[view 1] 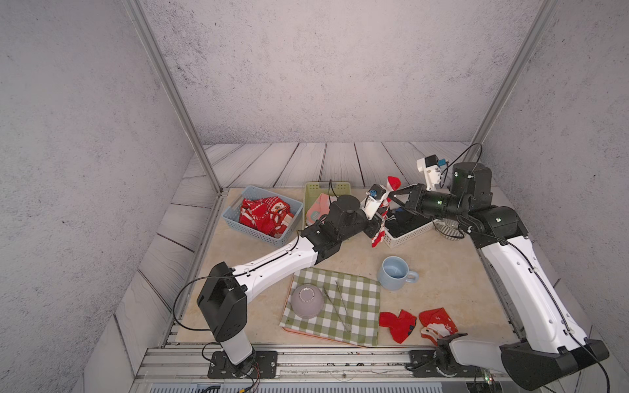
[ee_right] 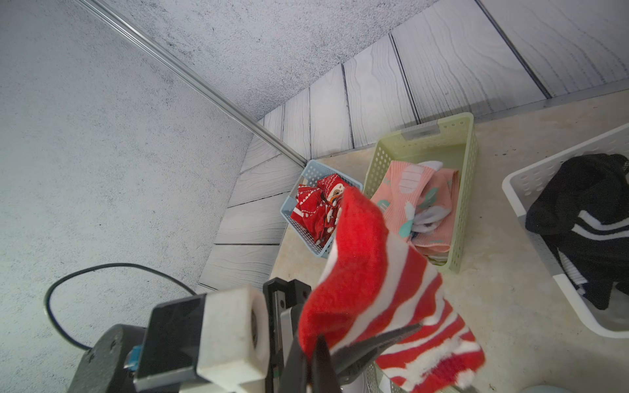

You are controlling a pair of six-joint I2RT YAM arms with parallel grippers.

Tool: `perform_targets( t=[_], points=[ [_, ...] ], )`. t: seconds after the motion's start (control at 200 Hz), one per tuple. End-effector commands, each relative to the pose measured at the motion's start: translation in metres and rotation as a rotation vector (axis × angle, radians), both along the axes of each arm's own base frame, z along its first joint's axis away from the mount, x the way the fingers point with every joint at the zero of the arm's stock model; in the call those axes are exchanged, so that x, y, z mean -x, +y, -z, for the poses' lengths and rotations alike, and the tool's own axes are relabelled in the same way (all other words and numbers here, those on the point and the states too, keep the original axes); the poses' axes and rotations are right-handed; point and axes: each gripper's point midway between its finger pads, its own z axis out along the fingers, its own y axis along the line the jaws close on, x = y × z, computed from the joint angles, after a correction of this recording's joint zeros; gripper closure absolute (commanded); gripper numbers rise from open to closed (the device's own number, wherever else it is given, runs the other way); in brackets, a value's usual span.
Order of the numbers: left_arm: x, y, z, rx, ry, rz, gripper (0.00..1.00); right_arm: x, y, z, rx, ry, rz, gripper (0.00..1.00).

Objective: Sort the socks into the basket by color
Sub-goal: Pick up the sock from the center of the board, then place the sock in the bin.

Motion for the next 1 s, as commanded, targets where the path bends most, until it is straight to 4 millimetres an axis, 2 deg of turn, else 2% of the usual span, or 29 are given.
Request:
perform_targets(
  t=[0.0,0.04,0.06,0.07,0.125,0.14,0.275,0.39,0.505,0.585,0.761,0.866,0.996],
  points=[
    [0.000,0.016,-0.016,0.013,-0.008,-0.056,1.00,0.006,-0.002,-0.015,0.004,-0.056,-0.003,1.00],
    [0.000,0.021,-0.015,0.001,-0.001,-0.063,1.00,0.005,-0.002,-0.016,0.007,-0.054,0.002,1.00],
    [-0.001,0.024,-0.015,-0.007,0.004,-0.071,1.00,0.004,-0.002,-0.016,0.008,-0.055,0.004,0.95],
    [-0.001,0.026,-0.015,-0.012,0.008,-0.075,1.00,0.004,-0.003,-0.016,0.007,-0.057,0.005,0.91],
    [-0.008,0.042,-0.014,-0.025,0.046,-0.117,1.00,0.003,-0.002,-0.019,0.011,-0.065,-0.001,0.52],
    [-0.009,0.046,-0.014,-0.024,0.058,-0.125,1.00,0.003,-0.002,-0.020,0.014,-0.067,-0.005,0.45],
    [-0.036,0.103,-0.005,-0.059,0.218,-0.236,1.00,0.006,-0.006,-0.027,0.031,-0.095,-0.007,0.00],
    [-0.061,0.158,0.005,-0.101,0.356,-0.368,1.00,0.006,-0.013,-0.023,0.043,-0.093,0.015,0.01],
    [-0.081,0.215,0.012,-0.110,0.443,-0.521,1.00,0.003,-0.021,-0.011,0.056,-0.062,0.037,0.01],
    [-0.096,0.250,0.025,-0.130,0.526,-0.610,1.00,0.002,-0.025,-0.003,0.061,-0.046,0.048,0.01],
    [-0.130,0.298,0.054,-0.193,0.584,-0.738,1.00,-0.001,-0.028,0.008,0.075,-0.028,0.052,0.01],
    [-0.155,0.324,0.085,-0.239,0.612,-0.824,1.00,-0.004,-0.028,0.016,0.085,-0.015,0.052,0.01],
    [-0.177,0.347,0.130,-0.282,0.693,-0.884,1.00,-0.004,-0.032,0.026,0.102,0.007,0.058,0.01]
  ],
)
